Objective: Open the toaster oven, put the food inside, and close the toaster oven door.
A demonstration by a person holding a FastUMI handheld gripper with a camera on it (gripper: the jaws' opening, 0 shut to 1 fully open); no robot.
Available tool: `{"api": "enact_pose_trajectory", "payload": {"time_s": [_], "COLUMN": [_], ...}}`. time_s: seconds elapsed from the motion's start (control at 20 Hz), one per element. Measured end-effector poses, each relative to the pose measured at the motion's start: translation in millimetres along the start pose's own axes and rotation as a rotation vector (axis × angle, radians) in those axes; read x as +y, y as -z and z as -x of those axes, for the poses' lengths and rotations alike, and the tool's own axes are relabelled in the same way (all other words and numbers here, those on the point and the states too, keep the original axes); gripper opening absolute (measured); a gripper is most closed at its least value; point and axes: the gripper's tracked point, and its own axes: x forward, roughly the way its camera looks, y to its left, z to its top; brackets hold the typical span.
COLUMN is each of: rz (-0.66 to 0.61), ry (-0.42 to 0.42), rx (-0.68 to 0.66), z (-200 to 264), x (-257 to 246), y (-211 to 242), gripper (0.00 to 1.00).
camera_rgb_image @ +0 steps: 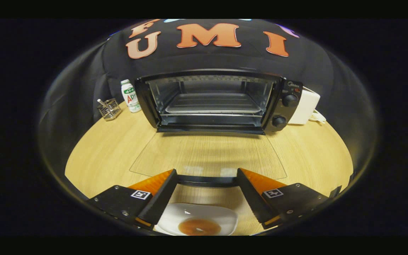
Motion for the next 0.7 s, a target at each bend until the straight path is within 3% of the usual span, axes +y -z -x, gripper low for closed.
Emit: {"api": "enact_pose_trajectory", "payload": {"time_s": [0.35, 0.7], "rz": [-0.052, -0.148], "ry": [-0.018, -0.078], "rx": [-0.068, -0.199], "z": [12.9, 81.5], "x": [-0.4, 3.4], "y": [-2.6, 24.5], "gripper": [0.99, 0.99]}}
